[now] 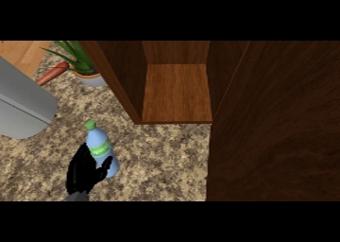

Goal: Pick up the bottled water, place it into the cabinet and close the cabinet

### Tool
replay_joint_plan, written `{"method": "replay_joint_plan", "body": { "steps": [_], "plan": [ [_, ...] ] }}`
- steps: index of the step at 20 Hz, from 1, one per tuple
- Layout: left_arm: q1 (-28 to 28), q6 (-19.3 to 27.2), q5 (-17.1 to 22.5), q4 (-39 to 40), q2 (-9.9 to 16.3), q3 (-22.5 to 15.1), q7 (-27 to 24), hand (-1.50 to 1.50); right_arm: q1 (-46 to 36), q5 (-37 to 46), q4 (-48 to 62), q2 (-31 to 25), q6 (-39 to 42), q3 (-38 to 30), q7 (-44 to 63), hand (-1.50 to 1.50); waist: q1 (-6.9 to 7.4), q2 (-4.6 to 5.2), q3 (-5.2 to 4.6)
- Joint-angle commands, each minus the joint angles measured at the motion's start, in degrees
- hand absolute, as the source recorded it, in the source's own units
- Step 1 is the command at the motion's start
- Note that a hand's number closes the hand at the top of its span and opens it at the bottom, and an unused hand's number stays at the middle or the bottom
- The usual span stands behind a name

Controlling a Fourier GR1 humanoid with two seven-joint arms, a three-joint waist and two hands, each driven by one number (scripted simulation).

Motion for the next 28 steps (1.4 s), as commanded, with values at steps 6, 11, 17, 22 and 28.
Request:
{"method": "replay_joint_plan", "body": {
  "steps": [6,11,17,22,28],
  "plan": [
    [-5.0,-5.6,-0.8,5.0,2.3,-0.5,2.6,1.50,0.3,-0.4,2.2,-0.4,0.5,-0.5,-2.4,-1.50,-0.38,0.33,-0.98],
    [-5.0,-14.5,-1.0,6.7,8.5,-0.3,3.1,1.50,-0.6,0.6,0.1,0.2,-1.4,0.6,-0.2,-1.50,-0.26,0.36,-1.01],
    [-3.3,-12.8,3.0,-1.1,5.0,0.6,8.6,1.50,1.0,0.9,2.6,0.0,-0.9,1.5,-3.1,-1.50,0.38,0.04,-0.89],
    [-2.8,-13.0,2.8,-1.7,3.7,0.0,9.4,1.50,2.7,0.8,2.5,-1.3,0.0,1.5,-5.6,-1.50,0.01,0.14,-0.93],
    [1.0,-11.0,4.2,-12.1,5.0,-1.4,17.8,1.50,-1.7,0.2,-1.9,-0.8,-4.1,2.4,3.8,-1.50,0.31,0.17,-0.93]
  ]
}}
